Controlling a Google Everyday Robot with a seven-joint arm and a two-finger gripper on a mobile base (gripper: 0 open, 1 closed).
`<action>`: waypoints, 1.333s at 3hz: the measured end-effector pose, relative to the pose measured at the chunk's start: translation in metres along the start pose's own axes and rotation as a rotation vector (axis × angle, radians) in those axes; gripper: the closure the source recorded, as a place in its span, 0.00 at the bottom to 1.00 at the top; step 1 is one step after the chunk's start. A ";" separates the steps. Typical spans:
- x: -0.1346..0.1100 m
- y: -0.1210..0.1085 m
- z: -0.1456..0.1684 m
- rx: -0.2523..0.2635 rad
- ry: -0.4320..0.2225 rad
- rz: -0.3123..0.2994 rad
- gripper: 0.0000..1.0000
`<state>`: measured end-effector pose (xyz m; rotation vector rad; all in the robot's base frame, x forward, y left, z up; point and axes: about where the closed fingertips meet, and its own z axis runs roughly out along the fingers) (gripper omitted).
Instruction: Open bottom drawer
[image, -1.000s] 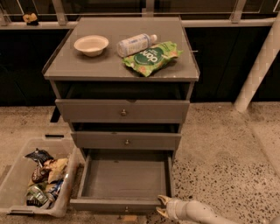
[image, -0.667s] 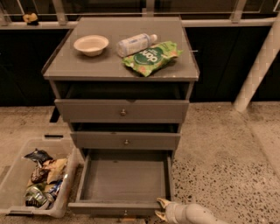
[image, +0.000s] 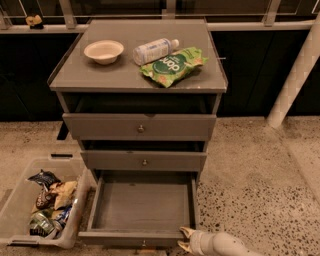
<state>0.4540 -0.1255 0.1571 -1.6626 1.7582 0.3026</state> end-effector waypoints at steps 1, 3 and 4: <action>0.000 0.000 0.000 0.000 0.000 0.000 0.36; 0.000 0.000 0.000 0.000 0.000 0.000 0.00; 0.000 0.000 0.000 0.000 0.000 0.000 0.00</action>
Offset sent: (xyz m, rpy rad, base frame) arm 0.0000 0.0000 0.0000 0.0000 0.0000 0.0000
